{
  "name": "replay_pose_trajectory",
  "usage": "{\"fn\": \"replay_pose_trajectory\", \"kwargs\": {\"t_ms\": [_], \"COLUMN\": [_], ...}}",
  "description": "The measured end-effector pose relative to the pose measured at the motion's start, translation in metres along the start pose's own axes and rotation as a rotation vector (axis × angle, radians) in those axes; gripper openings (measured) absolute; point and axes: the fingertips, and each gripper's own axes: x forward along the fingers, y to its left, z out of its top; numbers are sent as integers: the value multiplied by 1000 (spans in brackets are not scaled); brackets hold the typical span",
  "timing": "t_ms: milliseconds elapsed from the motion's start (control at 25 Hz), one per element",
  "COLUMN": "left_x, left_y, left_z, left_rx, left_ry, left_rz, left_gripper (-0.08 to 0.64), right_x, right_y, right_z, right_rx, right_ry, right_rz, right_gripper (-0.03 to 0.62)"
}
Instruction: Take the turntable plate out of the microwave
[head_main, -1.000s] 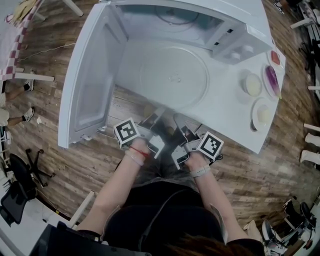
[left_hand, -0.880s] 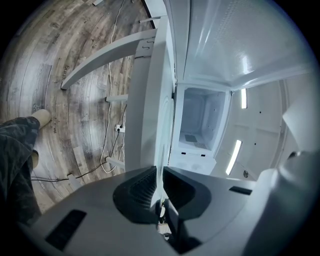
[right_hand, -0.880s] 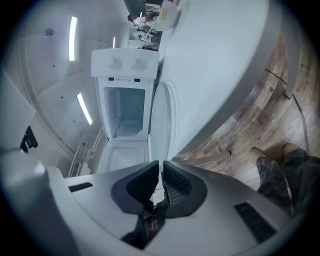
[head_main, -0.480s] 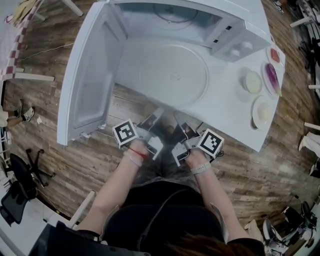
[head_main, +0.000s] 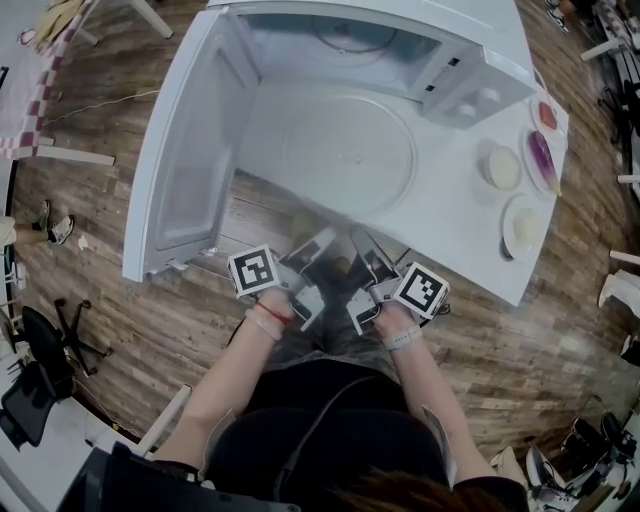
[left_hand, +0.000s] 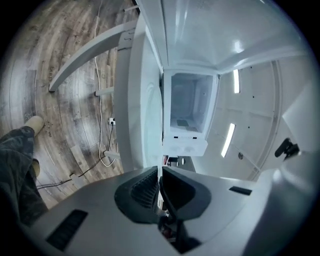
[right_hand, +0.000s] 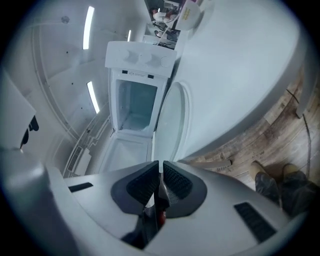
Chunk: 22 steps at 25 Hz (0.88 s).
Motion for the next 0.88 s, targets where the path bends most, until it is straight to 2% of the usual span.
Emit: {"fn": "replay_pose_trajectory", "kwargs": {"t_ms": [120,240,480,680,880], "left_x": [5,11,9,6,7], "left_y": [-12,-28,-55,-71,-92], "left_z": [-7,-7,1,3,9], "left_rx": [59,105,264,530,760], "left_ry": [53,68,63,98,79], "left_rz": [-2,-25,-47,-9,16], "left_gripper": [35,26,12,12,12], "right_x": [-4,-8,-17,-24,-28], "right_y": [7,17,42,62,76], "right_z": [3,7,13,16,22], "right_rx": [-66,-124,-381,-577,-705], "right_ry": [9,20,48,71,65], "right_rz": [0,-7,-7,-9,-8], "right_gripper": [43,43,43,43,43]}}
